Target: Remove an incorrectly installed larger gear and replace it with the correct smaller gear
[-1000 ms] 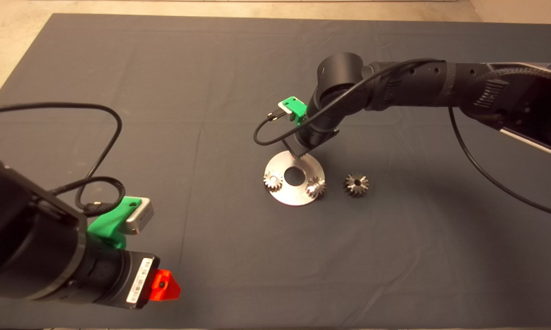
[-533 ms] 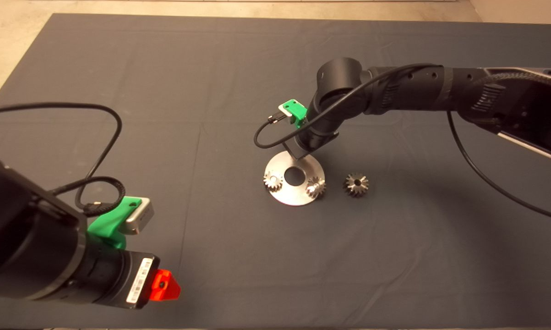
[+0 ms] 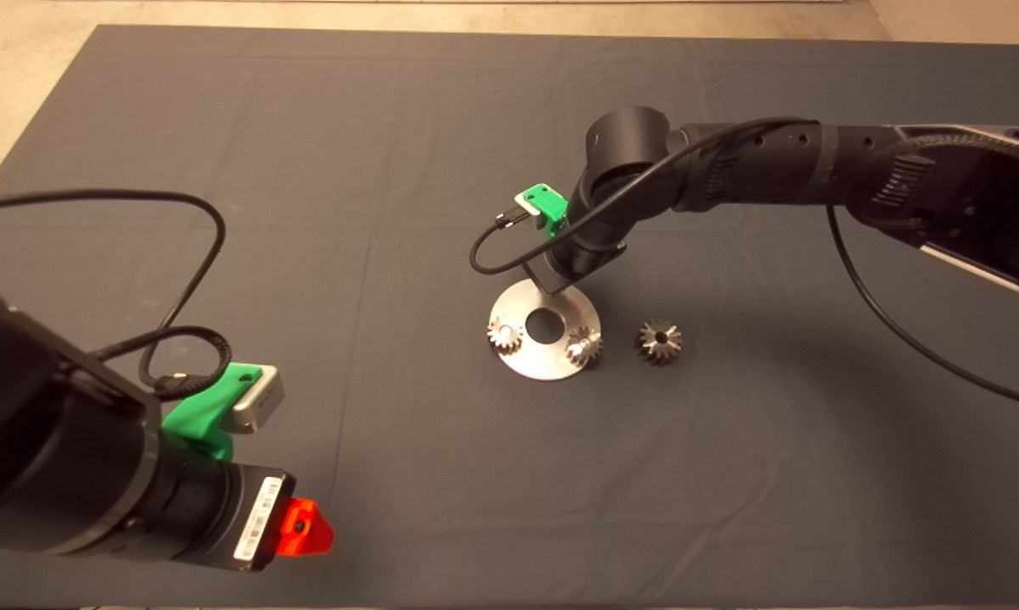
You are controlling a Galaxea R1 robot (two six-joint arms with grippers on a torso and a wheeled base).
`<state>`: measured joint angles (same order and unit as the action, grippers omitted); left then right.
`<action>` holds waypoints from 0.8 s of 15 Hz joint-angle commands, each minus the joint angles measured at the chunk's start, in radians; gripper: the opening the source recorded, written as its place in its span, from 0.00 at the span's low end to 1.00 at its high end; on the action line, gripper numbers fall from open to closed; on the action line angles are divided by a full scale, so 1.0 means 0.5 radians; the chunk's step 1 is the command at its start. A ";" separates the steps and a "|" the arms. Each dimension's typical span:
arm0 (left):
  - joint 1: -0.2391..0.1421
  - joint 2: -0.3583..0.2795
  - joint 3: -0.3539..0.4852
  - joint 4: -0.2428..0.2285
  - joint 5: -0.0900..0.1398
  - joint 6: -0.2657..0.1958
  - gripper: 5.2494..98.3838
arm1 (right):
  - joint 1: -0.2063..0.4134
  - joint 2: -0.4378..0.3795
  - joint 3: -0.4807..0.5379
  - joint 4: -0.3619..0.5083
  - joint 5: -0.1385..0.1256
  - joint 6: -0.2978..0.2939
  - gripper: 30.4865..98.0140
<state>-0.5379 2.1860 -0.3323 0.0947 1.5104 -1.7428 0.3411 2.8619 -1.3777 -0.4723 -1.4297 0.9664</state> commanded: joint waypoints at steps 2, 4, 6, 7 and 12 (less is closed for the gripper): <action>-0.013 -0.004 0.033 0.001 0.004 -0.012 0.99 | 0.051 0.007 0.012 -0.046 0.009 -0.003 0.12; -0.013 -0.004 0.033 0.001 0.004 -0.012 0.99 | 0.054 0.008 0.020 -0.043 0.001 -0.003 0.16; -0.013 -0.004 0.033 0.001 0.004 -0.012 0.99 | 0.088 0.000 0.050 -0.019 -0.037 0.000 0.19; -0.013 -0.004 0.033 0.001 0.004 -0.012 0.99 | 0.198 -0.012 0.200 0.030 -0.097 0.011 0.21; -0.013 -0.011 0.033 0.001 0.004 -0.012 0.99 | 0.665 -0.311 0.746 0.592 -0.242 0.103 0.30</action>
<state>-0.5378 2.1855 -0.3323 0.0947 1.5101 -1.7428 0.4496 2.8464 -1.2367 -0.4441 -1.4903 0.9669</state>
